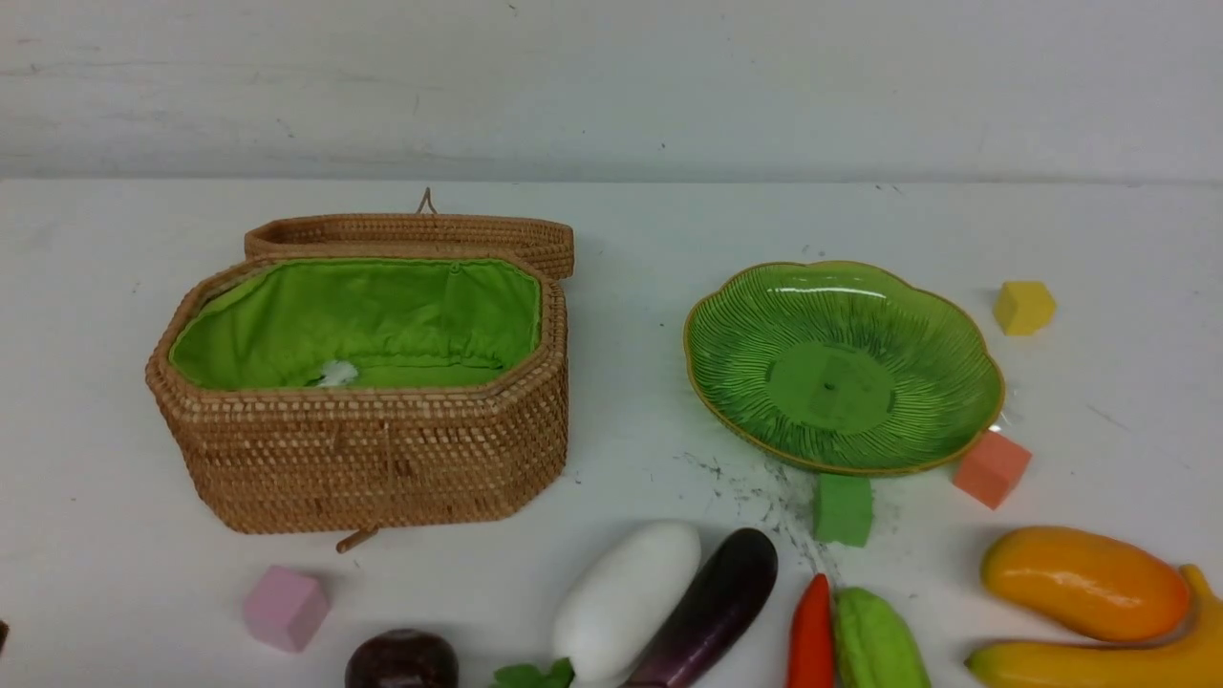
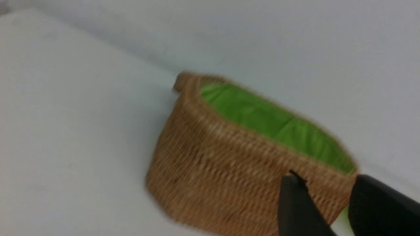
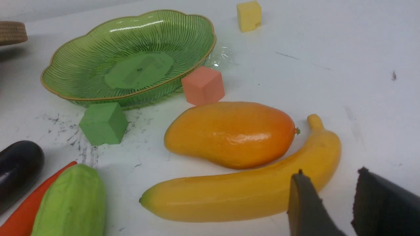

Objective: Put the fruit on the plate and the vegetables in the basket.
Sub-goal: Grab a mangosteen with your left arm and put it on the plate on the right

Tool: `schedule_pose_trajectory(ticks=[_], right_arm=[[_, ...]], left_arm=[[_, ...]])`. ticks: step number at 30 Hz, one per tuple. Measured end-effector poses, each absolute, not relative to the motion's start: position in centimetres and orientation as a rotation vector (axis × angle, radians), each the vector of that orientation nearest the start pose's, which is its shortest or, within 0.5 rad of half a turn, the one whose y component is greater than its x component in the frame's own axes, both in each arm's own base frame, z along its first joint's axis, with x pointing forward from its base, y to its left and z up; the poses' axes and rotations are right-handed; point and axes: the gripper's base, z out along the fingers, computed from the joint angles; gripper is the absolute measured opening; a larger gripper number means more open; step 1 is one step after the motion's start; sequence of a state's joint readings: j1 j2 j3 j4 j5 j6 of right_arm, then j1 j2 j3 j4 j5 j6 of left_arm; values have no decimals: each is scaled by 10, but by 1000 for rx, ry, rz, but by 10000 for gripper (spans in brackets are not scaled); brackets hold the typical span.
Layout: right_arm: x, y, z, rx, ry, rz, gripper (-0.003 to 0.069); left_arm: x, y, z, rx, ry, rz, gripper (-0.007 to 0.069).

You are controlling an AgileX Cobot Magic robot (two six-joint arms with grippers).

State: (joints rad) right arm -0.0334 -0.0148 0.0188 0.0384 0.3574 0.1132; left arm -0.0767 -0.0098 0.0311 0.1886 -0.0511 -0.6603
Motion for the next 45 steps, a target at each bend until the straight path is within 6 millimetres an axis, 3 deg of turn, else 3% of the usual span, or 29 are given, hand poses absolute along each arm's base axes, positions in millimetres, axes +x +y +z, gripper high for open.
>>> schedule_pose_trajectory(ticks=[3, 8, 12, 16, 18, 23, 26, 30, 35, 40, 45], right_arm=[[53, -1, 175, 159, 1839, 93, 242], [53, -1, 175, 159, 1839, 93, 242], [53, -1, 175, 159, 1839, 93, 242], [53, -1, 175, 159, 1839, 93, 242], [53, -1, 175, 159, 1839, 93, 242], [53, -1, 175, 159, 1839, 93, 242], [53, -1, 175, 159, 1839, 93, 242], [53, -1, 175, 159, 1839, 93, 242], [53, -1, 175, 158, 1839, 92, 242], [53, -1, 175, 158, 1839, 92, 242], [53, -1, 175, 159, 1839, 93, 242]], left_arm=[[53, -7, 222, -268, 1324, -519, 238], [41, -5, 274, -312, 1198, -617, 238], [38, 0, 325, -436, 1312, -614, 238], [53, 3, 344, -479, 1538, -468, 238], [63, 3, 346, -476, 1642, -406, 238], [87, -4, 326, -414, 2020, -299, 238], [96, -7, 317, -370, 2137, -265, 238], [105, -18, 305, -399, 2293, -359, 238], [129, -38, 280, -217, 2596, -471, 238], [149, -49, 273, -97, 2680, -556, 242], [169, -53, 276, -31, 2742, -545, 305]])
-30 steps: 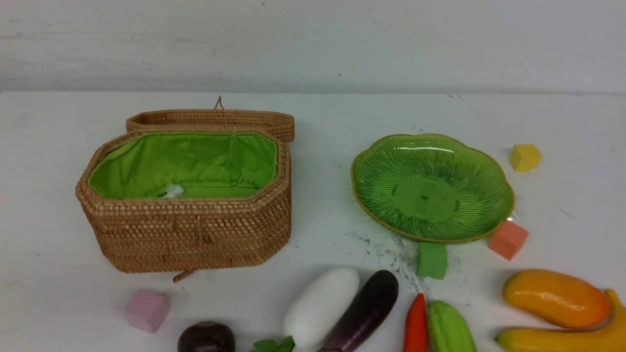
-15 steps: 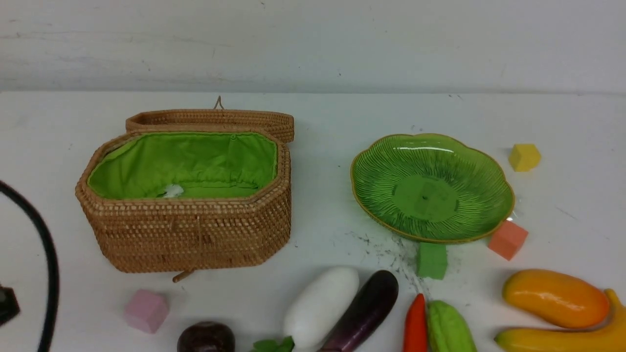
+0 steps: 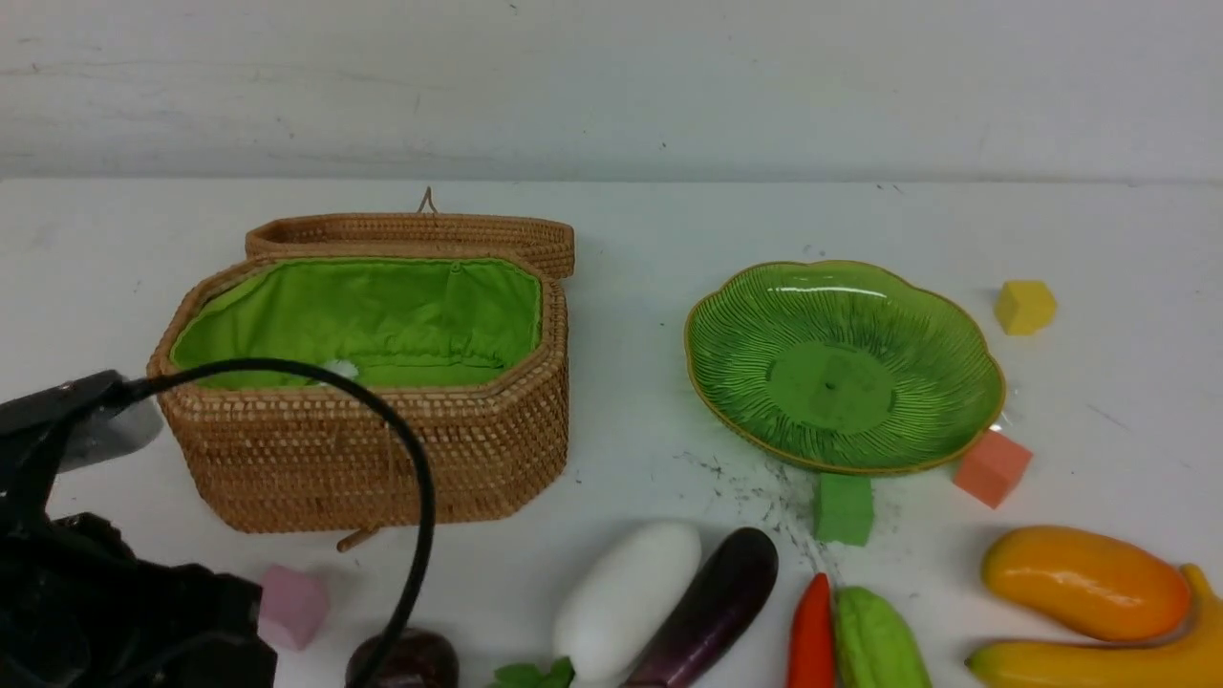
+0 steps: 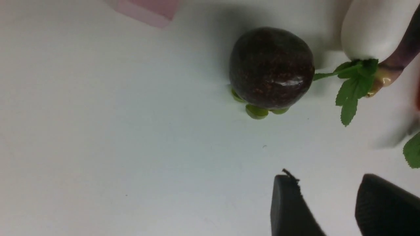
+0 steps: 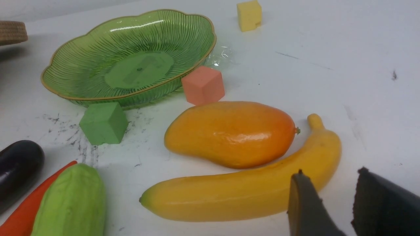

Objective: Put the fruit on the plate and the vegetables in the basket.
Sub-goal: Grab a mangosteen with your left arm and put it on the plate on the right

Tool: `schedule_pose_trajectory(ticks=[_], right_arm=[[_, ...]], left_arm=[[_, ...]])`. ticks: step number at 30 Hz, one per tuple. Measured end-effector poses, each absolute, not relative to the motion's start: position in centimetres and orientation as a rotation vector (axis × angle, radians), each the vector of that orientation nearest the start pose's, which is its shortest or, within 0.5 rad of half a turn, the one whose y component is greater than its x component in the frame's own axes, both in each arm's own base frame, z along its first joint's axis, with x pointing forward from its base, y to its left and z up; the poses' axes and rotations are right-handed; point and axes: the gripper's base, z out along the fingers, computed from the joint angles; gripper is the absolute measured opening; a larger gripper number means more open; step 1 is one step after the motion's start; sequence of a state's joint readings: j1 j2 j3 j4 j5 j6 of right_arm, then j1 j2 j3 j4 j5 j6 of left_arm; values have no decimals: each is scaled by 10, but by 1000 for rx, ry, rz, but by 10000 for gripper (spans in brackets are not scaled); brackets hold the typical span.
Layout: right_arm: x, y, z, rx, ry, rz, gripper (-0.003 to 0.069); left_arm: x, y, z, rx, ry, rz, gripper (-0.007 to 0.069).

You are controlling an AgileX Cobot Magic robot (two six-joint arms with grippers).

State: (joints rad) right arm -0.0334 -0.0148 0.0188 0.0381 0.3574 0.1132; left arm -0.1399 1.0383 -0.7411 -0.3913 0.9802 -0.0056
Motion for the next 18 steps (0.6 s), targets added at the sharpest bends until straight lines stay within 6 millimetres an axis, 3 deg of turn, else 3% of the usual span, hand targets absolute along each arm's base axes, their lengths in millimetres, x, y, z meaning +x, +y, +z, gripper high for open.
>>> schedule_pose_trajectory(ticks=[5, 10, 12, 18], right_arm=[[53, -1, 175, 159, 1839, 93, 242], [53, -1, 175, 159, 1839, 93, 242], [53, -1, 175, 159, 1839, 93, 242], [53, -1, 175, 159, 1839, 93, 242]], left_arm=[[174, -59, 276, 45, 2779, -548, 442], [170, -82, 274, 199, 2782, -570, 572], [176, -90, 268, 176, 2786, -542, 618], [197, -106, 243, 244, 2850, -396, 636]])
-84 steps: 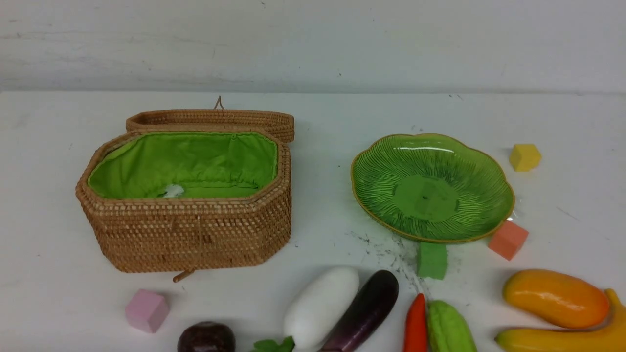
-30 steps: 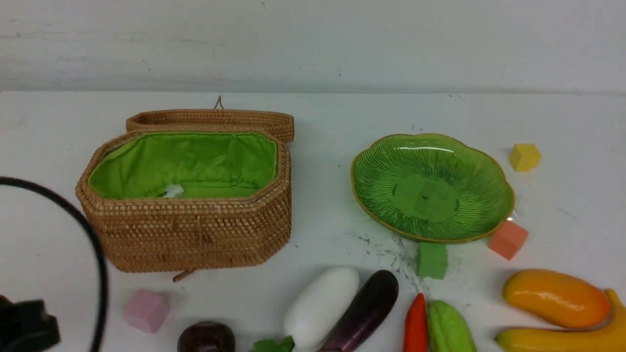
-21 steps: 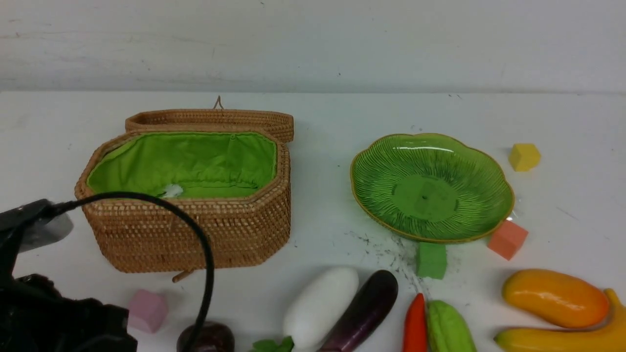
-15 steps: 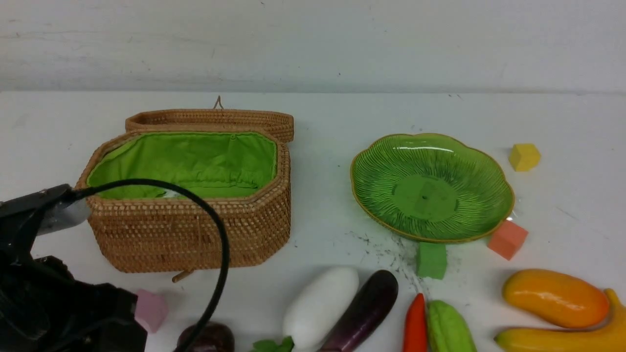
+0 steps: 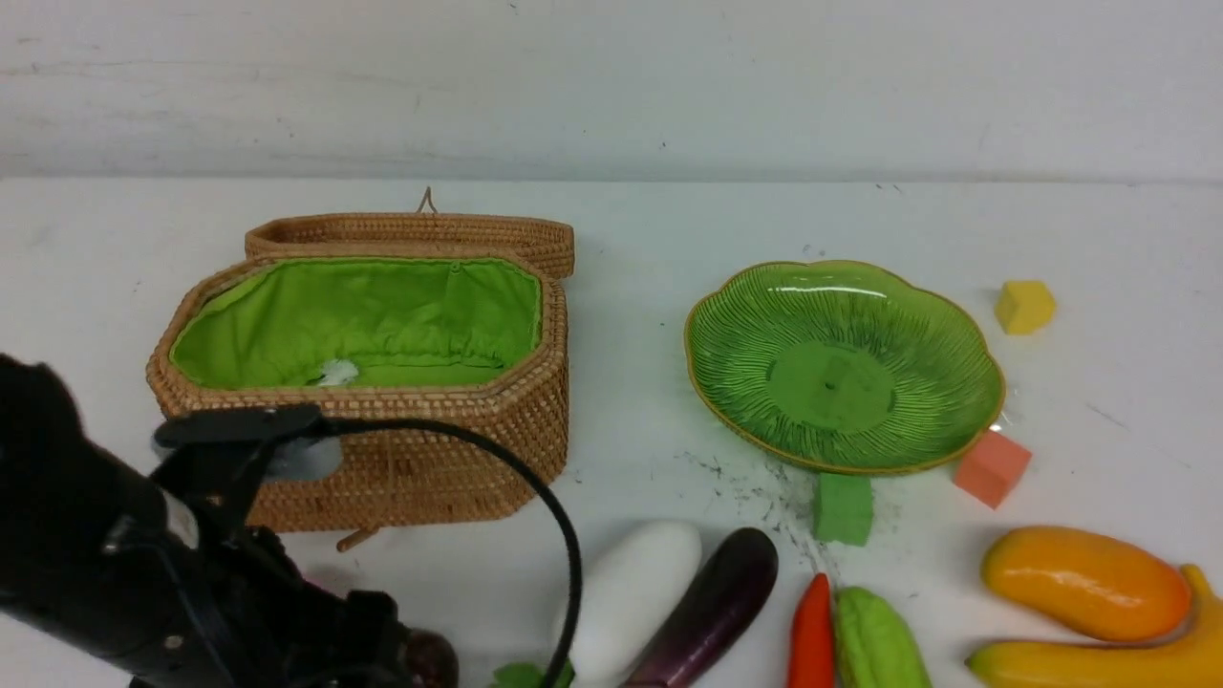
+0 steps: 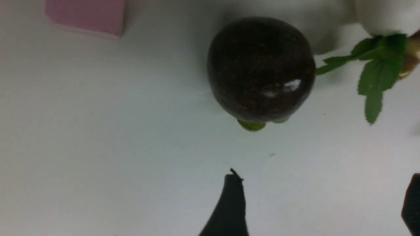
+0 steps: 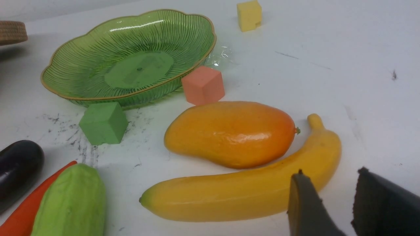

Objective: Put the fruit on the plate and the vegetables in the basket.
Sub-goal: Grab a mangosteen with your left arm and put it on the plate on the right

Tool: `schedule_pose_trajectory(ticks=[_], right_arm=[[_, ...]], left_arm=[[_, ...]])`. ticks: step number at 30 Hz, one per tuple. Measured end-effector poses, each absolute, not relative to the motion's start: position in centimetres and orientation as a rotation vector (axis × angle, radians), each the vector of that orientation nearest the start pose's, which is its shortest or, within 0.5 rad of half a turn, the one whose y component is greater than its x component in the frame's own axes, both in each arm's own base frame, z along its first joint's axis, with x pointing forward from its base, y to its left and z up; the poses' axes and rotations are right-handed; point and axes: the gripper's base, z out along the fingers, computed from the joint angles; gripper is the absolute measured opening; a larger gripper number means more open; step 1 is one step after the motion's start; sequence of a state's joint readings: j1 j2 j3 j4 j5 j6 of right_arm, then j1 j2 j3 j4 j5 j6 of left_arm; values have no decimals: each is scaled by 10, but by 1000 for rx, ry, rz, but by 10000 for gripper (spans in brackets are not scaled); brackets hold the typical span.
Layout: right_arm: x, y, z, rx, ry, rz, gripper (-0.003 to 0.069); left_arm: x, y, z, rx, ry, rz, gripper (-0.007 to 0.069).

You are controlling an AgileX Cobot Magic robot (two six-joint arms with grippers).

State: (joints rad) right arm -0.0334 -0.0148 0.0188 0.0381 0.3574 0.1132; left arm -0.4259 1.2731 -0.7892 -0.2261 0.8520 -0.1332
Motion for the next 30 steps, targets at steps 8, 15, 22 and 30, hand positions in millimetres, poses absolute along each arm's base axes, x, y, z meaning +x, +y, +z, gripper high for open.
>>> schedule_pose_trajectory(ticks=[8, 15, 22, 30], right_arm=[[53, -1, 175, 159, 1839, 93, 242], [53, -1, 175, 159, 1839, 93, 242], [53, -1, 175, 159, 1839, 93, 242], [53, -1, 175, 159, 1839, 93, 242]], left_arm=[[241, -125, 221, 196, 2888, -275, 636], [258, -133, 182, 170, 3002, -221, 606], [259, -135, 180, 173, 3012, -233, 563], [259, -137, 224, 176, 2946, -303, 563]])
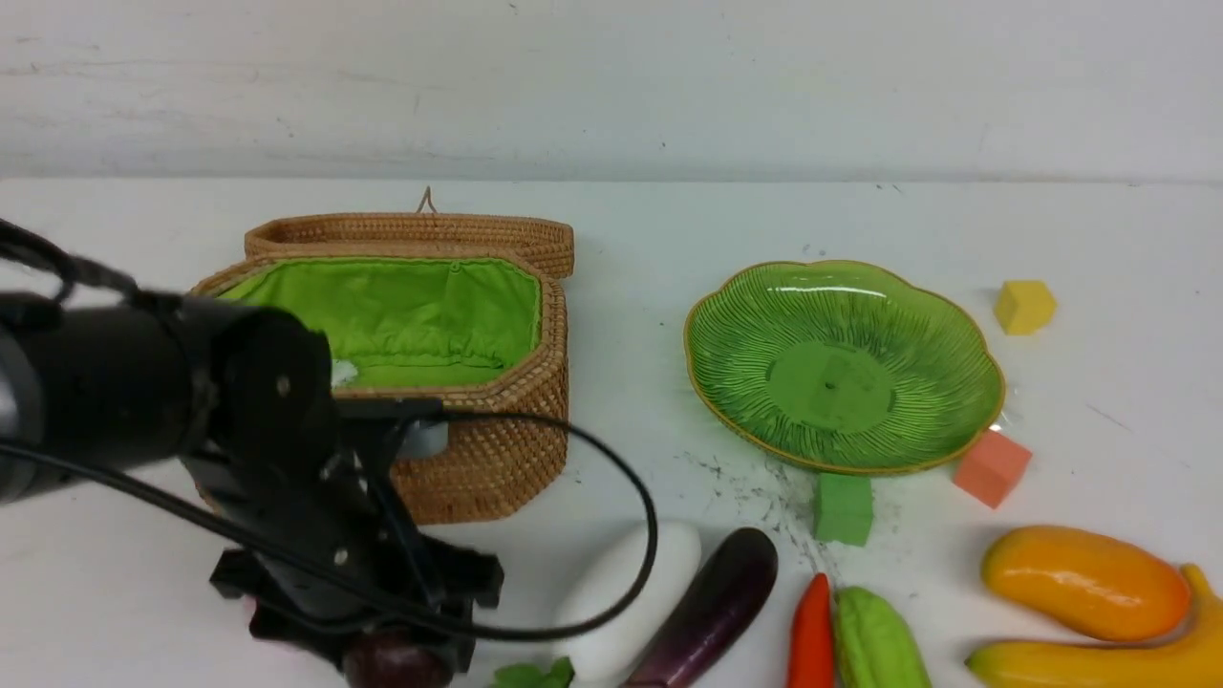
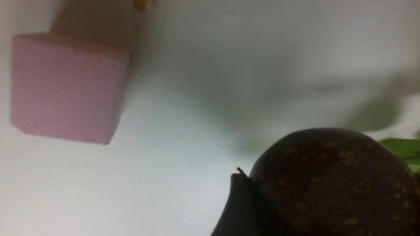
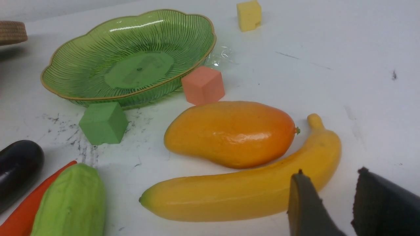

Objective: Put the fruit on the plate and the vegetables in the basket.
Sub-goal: Grab a mangosteen with your left arm and put it on the plate on the right

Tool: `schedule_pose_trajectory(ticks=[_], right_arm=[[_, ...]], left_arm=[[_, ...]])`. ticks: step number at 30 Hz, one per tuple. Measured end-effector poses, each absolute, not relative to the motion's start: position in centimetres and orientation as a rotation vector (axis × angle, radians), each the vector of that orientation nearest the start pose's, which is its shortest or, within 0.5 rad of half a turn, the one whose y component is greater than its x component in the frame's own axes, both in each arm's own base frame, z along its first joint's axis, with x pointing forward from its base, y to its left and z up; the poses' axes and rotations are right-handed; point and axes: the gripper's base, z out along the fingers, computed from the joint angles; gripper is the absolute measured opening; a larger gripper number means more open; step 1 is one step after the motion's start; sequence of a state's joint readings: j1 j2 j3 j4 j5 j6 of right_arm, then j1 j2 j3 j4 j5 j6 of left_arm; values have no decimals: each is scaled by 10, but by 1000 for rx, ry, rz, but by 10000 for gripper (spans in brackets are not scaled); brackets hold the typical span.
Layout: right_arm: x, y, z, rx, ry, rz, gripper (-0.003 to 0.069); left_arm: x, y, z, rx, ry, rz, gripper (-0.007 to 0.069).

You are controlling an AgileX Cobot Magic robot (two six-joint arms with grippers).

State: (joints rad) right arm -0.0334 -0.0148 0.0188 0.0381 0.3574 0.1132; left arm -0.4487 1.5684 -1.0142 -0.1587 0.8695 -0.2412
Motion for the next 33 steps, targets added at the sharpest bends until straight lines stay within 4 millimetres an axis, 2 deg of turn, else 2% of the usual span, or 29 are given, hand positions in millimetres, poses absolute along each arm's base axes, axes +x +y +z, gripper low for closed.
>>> schedule_pose_trajectory(ticks=[4, 5, 8, 11, 13, 15, 18, 19, 20, 21, 22, 24, 25, 26, 27, 28, 33], right_arm=[[53, -1, 175, 159, 1839, 93, 242], [53, -1, 175, 159, 1839, 93, 242], [53, -1, 175, 159, 1839, 93, 242], [53, -1, 175, 159, 1839, 93, 242], [53, -1, 175, 159, 1839, 93, 242], [53, -1, 175, 159, 1839, 93, 242], [53, -1, 175, 159, 1839, 93, 242], [53, -1, 175, 159, 1839, 93, 242], [53, -1, 175, 159, 1839, 93, 242], [53, -1, 175, 159, 1839, 93, 242], [53, -1, 175, 159, 1839, 93, 242], [53, -1, 175, 159, 1839, 93, 242], [53, -1, 175, 159, 1839, 93, 242], [53, -1, 175, 159, 1839, 93, 242], [53, -1, 175, 159, 1839, 93, 242], [53, -1, 175, 159, 1839, 93, 242], [53, -1, 175, 159, 1839, 93, 242]], left_arm=[[270, -146, 277, 176, 2846, -410, 563], [272, -147, 284, 176, 2827, -424, 563], [283, -160, 342, 211, 2663, -583, 563], [297, -171, 384, 264, 2460, -686, 563], [313, -178, 401, 271, 2343, -710, 563], [334, -188, 407, 272, 2264, -720, 563], [375, -210, 390, 268, 2245, -727, 563], [375, -210, 393, 268, 2234, -729, 563], [394, -223, 378, 279, 2246, -729, 563], [400, -230, 370, 287, 2254, -729, 563], [416, -249, 348, 313, 2276, -727, 563], [429, -275, 319, 370, 2298, -702, 563], [431, -280, 310, 379, 2311, -697, 563], [437, -299, 292, 427, 2316, -651, 563], [437, -302, 290, 427, 2320, -654, 563], [439, -317, 272, 452, 2334, -603, 563], [436, -340, 245, 425, 2361, -463, 563]])
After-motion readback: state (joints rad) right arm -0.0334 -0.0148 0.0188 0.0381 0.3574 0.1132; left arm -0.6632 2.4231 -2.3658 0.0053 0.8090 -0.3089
